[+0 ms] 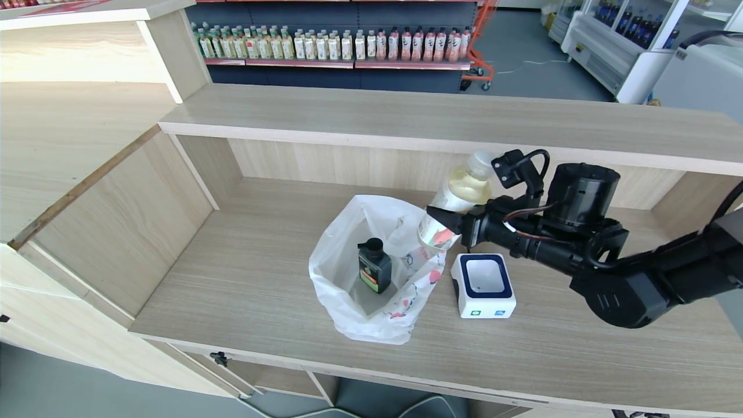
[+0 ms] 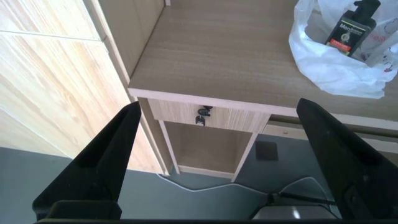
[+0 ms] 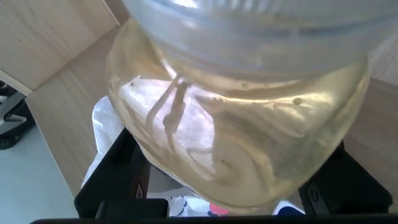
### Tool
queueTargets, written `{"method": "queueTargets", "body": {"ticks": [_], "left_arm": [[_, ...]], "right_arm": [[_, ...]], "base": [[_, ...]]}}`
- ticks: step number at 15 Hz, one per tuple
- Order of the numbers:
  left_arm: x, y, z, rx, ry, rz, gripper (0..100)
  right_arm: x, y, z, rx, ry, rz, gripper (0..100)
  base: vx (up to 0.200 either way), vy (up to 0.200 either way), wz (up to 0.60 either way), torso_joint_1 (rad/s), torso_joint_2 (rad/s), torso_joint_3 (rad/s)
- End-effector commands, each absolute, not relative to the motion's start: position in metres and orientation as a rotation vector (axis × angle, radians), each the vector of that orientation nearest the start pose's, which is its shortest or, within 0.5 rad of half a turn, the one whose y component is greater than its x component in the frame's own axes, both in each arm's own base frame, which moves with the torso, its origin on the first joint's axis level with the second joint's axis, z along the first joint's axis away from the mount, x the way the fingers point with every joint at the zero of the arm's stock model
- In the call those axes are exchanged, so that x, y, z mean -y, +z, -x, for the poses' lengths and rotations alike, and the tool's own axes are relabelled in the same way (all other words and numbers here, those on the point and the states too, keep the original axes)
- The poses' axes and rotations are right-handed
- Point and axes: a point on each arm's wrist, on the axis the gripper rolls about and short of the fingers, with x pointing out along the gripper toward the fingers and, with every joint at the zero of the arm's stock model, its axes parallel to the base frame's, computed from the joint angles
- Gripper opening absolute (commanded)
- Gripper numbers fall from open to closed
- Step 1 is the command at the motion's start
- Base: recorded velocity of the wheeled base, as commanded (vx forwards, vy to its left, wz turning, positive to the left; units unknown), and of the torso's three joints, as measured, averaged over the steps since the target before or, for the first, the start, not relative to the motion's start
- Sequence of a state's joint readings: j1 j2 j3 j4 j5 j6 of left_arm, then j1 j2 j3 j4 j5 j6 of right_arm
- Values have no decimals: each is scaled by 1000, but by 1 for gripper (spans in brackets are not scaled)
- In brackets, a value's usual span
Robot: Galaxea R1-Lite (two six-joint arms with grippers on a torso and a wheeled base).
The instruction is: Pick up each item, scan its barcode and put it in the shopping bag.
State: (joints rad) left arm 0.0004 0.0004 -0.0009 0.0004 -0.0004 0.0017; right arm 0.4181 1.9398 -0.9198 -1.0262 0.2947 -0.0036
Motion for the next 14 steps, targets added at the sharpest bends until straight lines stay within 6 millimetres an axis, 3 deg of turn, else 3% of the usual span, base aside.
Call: {"method": "queueTargets", "body": {"ticks": [1,4,8,14], "left_arm": [[0,76,23,0,0,-2,100],[0,76,23,0,-2,-2,100],[0,76,23,0,0,-2,100],[0,76,23,-2,0,-2,100]], "right_arm": [[-171,141,-346,-48,737,26,0],[-175,131,-373,-12,724,74,0],[-184,114,-393,-9,724,104,0],[-200,92,-400,-36,752,108,0]], "base": [[0,0,0,0,0,0],[0,0,0,0,0,0],[0,0,0,0,0,0],[0,0,0,0,0,0]]}}
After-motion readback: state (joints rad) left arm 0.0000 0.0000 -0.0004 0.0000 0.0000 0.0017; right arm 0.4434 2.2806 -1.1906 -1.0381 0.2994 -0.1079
